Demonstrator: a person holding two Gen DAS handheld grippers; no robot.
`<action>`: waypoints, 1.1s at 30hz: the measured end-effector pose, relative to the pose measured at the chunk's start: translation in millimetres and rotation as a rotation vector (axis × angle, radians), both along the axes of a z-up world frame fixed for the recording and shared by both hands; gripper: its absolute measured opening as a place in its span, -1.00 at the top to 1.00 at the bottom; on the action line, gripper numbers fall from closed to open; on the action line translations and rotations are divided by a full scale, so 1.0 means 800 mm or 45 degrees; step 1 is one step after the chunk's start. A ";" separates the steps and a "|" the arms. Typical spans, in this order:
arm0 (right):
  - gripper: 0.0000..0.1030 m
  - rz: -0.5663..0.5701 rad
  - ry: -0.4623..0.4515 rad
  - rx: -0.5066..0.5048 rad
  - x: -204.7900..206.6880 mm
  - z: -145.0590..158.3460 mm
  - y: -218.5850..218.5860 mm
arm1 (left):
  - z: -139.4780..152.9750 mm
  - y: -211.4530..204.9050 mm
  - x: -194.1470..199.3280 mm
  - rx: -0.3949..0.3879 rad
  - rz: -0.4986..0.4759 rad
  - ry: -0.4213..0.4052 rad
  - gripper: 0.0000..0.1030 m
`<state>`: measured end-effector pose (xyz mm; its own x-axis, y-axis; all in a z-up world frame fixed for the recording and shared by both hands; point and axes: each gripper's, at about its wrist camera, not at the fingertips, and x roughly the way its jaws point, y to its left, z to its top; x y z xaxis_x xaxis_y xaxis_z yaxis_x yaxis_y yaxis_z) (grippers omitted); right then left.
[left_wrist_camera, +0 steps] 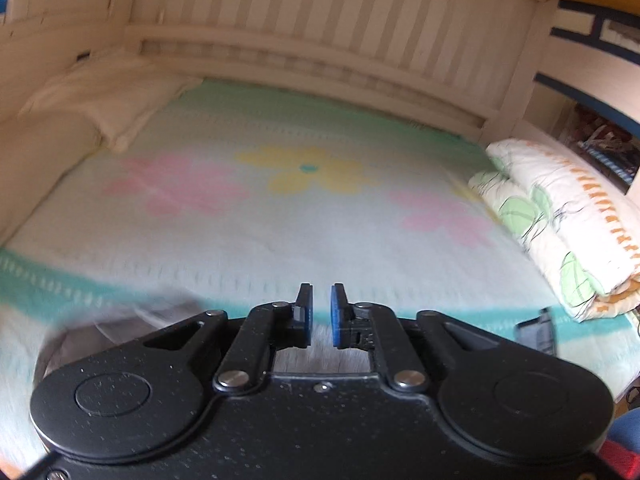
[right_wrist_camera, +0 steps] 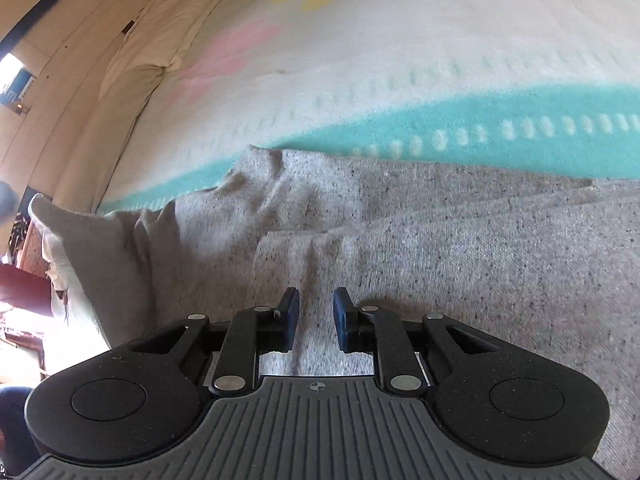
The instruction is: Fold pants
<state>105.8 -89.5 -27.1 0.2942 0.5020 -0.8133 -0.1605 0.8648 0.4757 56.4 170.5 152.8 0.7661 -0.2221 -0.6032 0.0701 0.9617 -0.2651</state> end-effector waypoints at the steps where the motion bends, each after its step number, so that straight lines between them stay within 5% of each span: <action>1: 0.64 0.007 -0.005 -0.004 -0.001 0.001 0.002 | -0.009 0.005 0.000 -0.007 0.021 0.029 0.65; 3: 0.64 0.016 -0.011 -0.003 -0.001 0.004 0.007 | -0.024 0.025 0.001 -0.031 0.082 0.090 0.60; 7: 0.64 0.044 -0.014 0.008 0.001 0.005 0.019 | -0.051 0.097 -0.018 -0.108 0.315 0.149 -0.07; 13: 0.64 0.101 0.004 -0.030 0.002 -0.006 0.043 | -0.107 0.222 -0.055 -0.251 0.649 0.266 -0.25; 16: 0.64 0.132 -0.002 -0.045 0.001 -0.006 0.052 | -0.145 0.264 -0.065 -0.425 0.742 0.384 -0.24; 19: 0.64 0.140 -0.004 -0.050 -0.001 -0.006 0.053 | -0.173 0.278 -0.064 -0.571 0.735 0.466 -0.24; 27: 0.64 0.146 0.011 -0.039 0.003 -0.009 0.054 | -0.178 0.263 -0.070 -0.467 0.848 0.445 -0.42; 33: 0.64 0.170 0.014 -0.034 0.001 -0.009 0.060 | -0.205 0.276 -0.058 -0.590 0.907 0.470 -0.58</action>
<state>107.0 -41.6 -34.3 0.2174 0.5143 -0.8296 -0.2703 0.8484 0.4552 10.0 391.2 -10.9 0.5915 -0.0522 -0.8046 -0.6621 0.5380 -0.5217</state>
